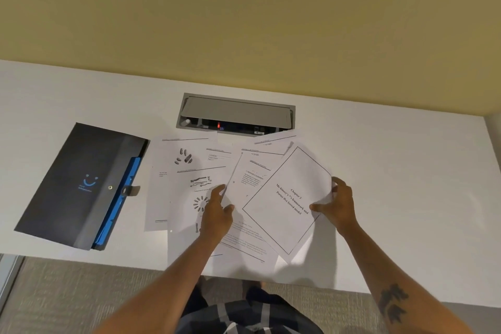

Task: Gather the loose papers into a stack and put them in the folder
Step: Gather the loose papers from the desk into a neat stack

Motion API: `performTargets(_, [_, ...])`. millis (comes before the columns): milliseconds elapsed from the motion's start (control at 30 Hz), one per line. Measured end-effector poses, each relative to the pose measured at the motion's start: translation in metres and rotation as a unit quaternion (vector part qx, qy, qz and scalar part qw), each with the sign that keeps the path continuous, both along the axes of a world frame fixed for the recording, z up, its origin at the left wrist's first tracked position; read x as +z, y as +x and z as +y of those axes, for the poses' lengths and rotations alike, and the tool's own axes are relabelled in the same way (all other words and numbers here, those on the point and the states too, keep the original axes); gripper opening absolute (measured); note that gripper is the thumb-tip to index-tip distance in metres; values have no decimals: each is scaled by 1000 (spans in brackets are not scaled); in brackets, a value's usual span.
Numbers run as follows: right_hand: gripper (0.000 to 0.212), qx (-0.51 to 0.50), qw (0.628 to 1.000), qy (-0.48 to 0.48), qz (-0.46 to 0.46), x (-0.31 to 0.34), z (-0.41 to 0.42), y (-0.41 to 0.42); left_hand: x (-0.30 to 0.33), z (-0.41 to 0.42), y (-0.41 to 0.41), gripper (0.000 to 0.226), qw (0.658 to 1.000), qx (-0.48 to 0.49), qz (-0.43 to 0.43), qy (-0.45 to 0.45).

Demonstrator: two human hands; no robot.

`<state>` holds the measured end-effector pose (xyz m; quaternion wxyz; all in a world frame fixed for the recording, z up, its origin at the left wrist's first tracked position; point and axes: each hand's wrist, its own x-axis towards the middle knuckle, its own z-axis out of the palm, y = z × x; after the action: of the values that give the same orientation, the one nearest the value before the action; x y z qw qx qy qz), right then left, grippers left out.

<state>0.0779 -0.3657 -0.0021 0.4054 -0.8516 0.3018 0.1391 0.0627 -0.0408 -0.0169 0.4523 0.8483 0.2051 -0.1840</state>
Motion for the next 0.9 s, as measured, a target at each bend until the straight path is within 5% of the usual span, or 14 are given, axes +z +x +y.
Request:
performTargets(100, [125, -99, 993, 64, -25, -2, 10, -12, -1, 4, -1, 51, 1000, 7, 3, -9])
performTargets(200, [116, -136, 980, 133, -63, -4, 19, -25, -3, 8, -4, 41, 1000, 2, 14, -7])
performTargets(467, [151, -22, 994, 99, -43, -5, 61, -43, -2, 22, -9, 21, 1000, -11, 15, -3])
performTargets(900, [128, 53, 985, 162, -23, -6, 112, -28, 0, 30, -22, 46, 996, -13, 43, -71])
